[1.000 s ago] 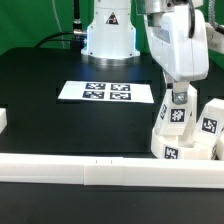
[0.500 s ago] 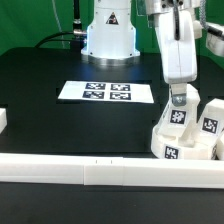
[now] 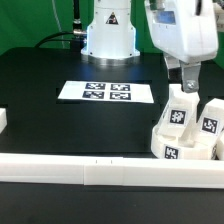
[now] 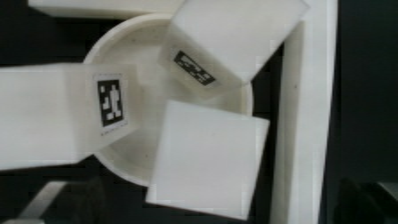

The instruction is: Assemble stool

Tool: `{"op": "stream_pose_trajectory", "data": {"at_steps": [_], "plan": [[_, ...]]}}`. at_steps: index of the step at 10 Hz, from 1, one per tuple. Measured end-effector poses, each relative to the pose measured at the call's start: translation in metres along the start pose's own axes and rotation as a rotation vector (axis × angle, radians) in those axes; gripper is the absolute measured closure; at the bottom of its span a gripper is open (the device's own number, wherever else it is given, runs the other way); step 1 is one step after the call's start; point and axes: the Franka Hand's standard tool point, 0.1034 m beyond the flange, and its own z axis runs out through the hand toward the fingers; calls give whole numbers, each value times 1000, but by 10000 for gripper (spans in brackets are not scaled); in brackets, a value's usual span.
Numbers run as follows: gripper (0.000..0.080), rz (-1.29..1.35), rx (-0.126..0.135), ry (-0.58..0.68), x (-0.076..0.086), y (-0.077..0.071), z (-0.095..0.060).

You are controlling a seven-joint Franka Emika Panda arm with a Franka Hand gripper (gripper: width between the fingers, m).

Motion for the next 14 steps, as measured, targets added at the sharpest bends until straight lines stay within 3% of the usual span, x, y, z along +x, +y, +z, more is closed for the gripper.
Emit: {"op": "stream_pose_trajectory", "data": {"at_steps": [4,9,12,14], "plan": [[151,-496,-32,31,-3,0,1],[151,-886,-41,28,-2,0,2],[151,-1372,-109,56,-7,-2,7],[151,-1539,-117,48,-10,-4,8]]}}
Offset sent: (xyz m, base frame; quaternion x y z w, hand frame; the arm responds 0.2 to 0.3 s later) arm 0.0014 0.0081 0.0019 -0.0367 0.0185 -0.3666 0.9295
